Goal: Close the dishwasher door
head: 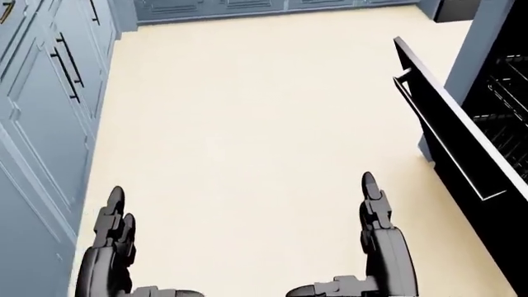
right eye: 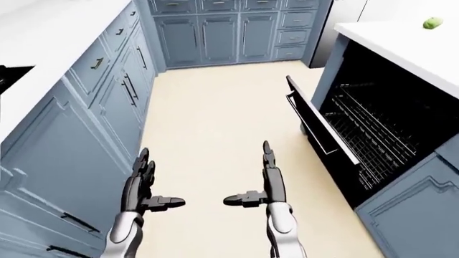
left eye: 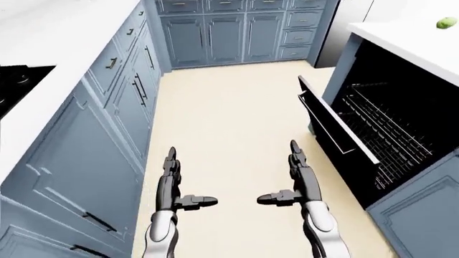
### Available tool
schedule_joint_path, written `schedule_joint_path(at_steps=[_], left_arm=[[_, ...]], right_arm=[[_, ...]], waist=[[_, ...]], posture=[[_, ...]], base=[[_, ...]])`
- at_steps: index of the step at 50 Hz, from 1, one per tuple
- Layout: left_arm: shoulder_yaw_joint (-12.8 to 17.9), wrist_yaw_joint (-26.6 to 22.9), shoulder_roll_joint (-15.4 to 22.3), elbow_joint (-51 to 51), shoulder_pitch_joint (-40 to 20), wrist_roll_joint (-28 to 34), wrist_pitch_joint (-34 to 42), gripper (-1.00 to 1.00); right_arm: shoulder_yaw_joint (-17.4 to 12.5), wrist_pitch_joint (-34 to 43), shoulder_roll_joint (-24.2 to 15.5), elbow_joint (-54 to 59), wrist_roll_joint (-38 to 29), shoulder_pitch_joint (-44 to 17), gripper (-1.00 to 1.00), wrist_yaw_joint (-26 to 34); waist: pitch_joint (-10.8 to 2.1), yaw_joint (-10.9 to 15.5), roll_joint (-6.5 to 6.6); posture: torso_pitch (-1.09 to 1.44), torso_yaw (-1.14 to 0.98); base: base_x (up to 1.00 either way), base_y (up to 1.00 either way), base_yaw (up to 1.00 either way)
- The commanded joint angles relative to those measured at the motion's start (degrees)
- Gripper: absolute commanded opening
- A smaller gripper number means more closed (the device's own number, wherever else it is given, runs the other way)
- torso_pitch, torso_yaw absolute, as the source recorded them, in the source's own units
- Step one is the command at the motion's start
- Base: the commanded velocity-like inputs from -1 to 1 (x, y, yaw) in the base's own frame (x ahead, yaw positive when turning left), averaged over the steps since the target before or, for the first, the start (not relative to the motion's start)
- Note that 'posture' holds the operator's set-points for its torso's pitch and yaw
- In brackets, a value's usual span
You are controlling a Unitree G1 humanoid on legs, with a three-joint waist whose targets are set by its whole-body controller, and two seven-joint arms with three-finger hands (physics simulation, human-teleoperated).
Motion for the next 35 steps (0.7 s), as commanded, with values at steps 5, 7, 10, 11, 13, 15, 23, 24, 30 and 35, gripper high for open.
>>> schedule_joint_path(at_steps=[5, 7, 10, 11, 13, 15, 23, 24, 30, 35], left_arm=[[1.7, 0.0, 0.9, -4.2, -0.8, -0.8, -1.5, 1.00], [1.4, 0.0, 0.8, -5.3, -0.3, -0.5, -1.0, 1.00], [1.5, -0.1, 0.8, -5.5, -0.1, -0.6, -1.1, 1.00], [1.6, -0.1, 0.8, -5.4, -0.2, -0.6, -1.1, 1.00], [1.6, -0.2, 0.9, -5.6, -0.3, -0.7, -0.9, 1.00], [1.7, -0.2, 0.9, -5.3, -0.3, -0.7, -1.0, 1.00], [1.7, -0.2, 0.9, -5.6, -0.3, -0.7, -0.8, 1.00], [1.7, -0.2, 0.8, -6.0, -0.2, -0.7, -0.6, 1.00], [1.4, -0.2, 0.7, -6.6, 0.1, -0.6, -0.3, 1.00], [1.5, -0.2, 0.7, -6.3, -0.1, -0.6, -0.4, 1.00]], right_arm=[[1.2, 0.4, 0.4, -4.0, 0.1, -0.9, 1.00, 0.5], [1.4, 0.8, 0.3, -4.4, -0.2, -0.6, 1.00, 0.8], [1.7, 0.6, 0.5, -3.9, -0.4, -0.8, 1.00, 0.8], [1.8, 0.9, 0.5, -4.1, -0.5, -0.8, 1.00, 0.9], [1.6, 1.0, 0.4, -4.3, -0.5, -0.8, 1.00, 1.0], [1.6, 1.2, 0.4, -4.6, -0.6, -0.7, 1.00, 1.0], [1.8, 1.9, 0.4, -5.6, -0.9, -0.6, 1.00, 1.0], [1.8, 2.1, 0.4, -5.9, -0.9, -0.6, 1.00, 1.0], [1.8, 2.3, 0.5, -6.4, -0.8, -0.4, 1.00, 1.2], [1.9, 2.6, 0.5, -7.0, -0.9, -0.2, 1.00, 1.1]], waist=[[-1.02, -0.2, 2.36], [-1.74, -0.2, 3.02], [-2.07, -0.1, 3.90], [-2.00, 0.0, 3.40], [-1.46, 0.1, 1.56], [-2.63, -0.5, -3.48], [-0.63, -1.1, 1.79], [-0.43, -1.1, 2.27], [-1.63, -0.8, 0.38], [-1.27, -0.6, 1.24]], posture=[[0.00, 0.00], [0.00, 0.00], [0.00, 0.00], [0.00, 0.00], [0.00, 0.00], [0.00, 0.00], [0.00, 0.00], [0.00, 0.00], [0.00, 0.00], [0.00, 0.00]], base=[[0.00, -0.38, 0.00], [0.00, -0.54, 0.00], [0.00, -0.60, 0.00], [0.00, -0.60, 0.00], [0.00, -0.61, 0.00], [0.00, -0.61, 0.00], [0.00, -0.61, 0.00], [0.00, -0.61, 0.00], [0.00, -0.30, 0.00], [0.00, -0.30, 0.00]])
